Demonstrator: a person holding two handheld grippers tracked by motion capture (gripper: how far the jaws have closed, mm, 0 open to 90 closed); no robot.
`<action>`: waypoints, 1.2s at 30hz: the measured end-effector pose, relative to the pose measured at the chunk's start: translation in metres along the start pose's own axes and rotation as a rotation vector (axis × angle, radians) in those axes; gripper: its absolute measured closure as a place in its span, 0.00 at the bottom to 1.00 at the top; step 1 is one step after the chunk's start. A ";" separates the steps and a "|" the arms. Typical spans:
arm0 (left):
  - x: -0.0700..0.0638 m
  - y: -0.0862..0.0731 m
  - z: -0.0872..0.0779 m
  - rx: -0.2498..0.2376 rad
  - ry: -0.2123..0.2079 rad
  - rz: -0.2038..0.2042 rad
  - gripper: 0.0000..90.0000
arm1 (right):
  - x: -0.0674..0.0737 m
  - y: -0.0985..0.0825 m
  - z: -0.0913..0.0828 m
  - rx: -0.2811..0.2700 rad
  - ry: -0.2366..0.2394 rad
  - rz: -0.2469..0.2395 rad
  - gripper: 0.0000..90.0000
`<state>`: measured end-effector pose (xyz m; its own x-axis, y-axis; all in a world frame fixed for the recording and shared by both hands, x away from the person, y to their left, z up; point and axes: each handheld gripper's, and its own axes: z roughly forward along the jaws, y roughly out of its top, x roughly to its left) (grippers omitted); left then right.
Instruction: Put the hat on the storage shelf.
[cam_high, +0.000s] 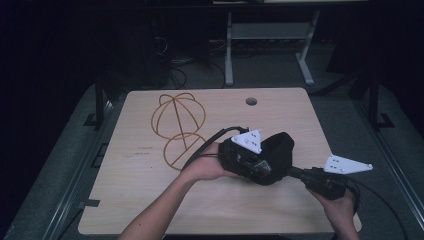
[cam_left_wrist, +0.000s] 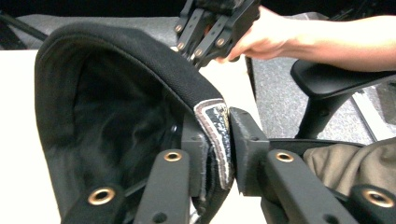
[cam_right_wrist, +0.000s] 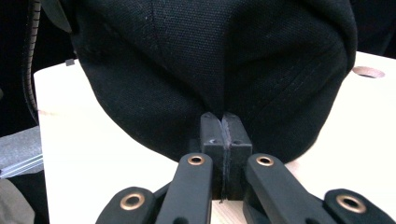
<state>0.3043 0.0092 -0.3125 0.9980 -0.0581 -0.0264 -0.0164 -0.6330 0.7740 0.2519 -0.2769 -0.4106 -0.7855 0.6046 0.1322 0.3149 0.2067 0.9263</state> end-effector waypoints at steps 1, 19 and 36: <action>0.000 -0.001 -0.001 0.004 0.006 -0.002 0.83 | 0.000 0.001 0.000 0.001 -0.002 -0.001 1.00; -0.013 -0.031 -0.037 -0.026 0.149 -0.032 0.53 | -0.003 0.016 -0.019 0.011 -0.047 -0.010 1.00; -0.031 -0.091 -0.056 -0.041 0.309 -0.089 0.49 | -0.006 0.057 -0.024 0.031 -0.058 -0.068 1.00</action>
<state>0.2781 0.1122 -0.3469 0.9669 0.2376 0.0932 0.0685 -0.5931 0.8022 0.2616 -0.2870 -0.3502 -0.7735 0.6320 0.0478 0.2793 0.2723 0.9208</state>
